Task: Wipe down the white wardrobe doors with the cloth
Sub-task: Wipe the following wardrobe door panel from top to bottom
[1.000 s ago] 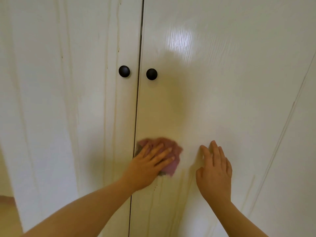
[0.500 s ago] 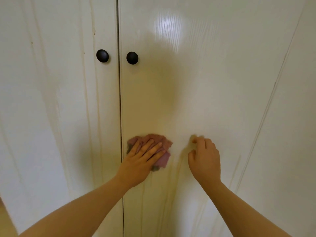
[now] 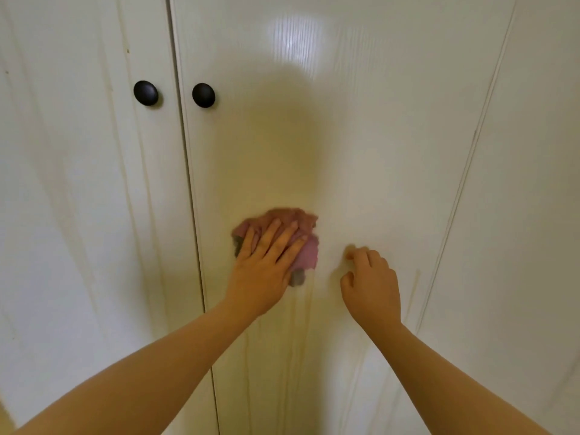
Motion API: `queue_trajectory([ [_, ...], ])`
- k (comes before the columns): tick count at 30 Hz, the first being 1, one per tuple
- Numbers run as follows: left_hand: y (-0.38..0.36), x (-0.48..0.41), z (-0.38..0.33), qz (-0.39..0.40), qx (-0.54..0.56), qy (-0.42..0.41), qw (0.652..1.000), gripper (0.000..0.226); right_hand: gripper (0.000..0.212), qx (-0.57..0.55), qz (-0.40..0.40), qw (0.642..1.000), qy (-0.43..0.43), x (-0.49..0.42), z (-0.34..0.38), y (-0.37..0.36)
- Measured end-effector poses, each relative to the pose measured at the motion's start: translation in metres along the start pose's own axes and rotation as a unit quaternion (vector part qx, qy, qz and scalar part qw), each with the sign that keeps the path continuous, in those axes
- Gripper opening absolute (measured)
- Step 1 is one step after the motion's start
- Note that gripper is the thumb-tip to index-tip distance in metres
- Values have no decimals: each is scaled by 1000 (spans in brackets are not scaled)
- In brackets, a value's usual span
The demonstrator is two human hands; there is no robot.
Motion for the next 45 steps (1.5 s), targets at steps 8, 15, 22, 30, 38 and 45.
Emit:
queue_trajectory([
  [8, -28, 56, -45, 60, -3, -219, 974, 58, 39, -10, 5, 1000, 6, 4, -12, 12],
  [15, -16, 10, -48, 11, 31, -74, 997, 57, 39, -20, 40, 999, -8, 12, -26, 6],
  [22, -12, 8, -48, 19, 9, -60, 998, 52, 35, -27, 29, 999, 5, 18, -33, 9],
  [30, -30, 49, -64, 52, 2, -159, 986, 55, 32, -35, 20, 999, -18, 25, -52, 13],
  [38, -5, -46, -65, -23, 24, 3, 999, 55, 32, -22, 22, 999, -26, 26, -69, 9],
  [45, -36, 16, -113, 41, 12, -216, 975, 58, 36, 11, -16, 1000, -5, 28, -100, 14],
])
Point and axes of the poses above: each hand's wrist, its own x-axis away from the middle knuckle, its own y-axis out of the back of the hand, z = x × y, the point moved 6 cm from there along -x, towards the middle knuckle, and after that the axes turned 5 degrees about -z, right-handed, at the moved point
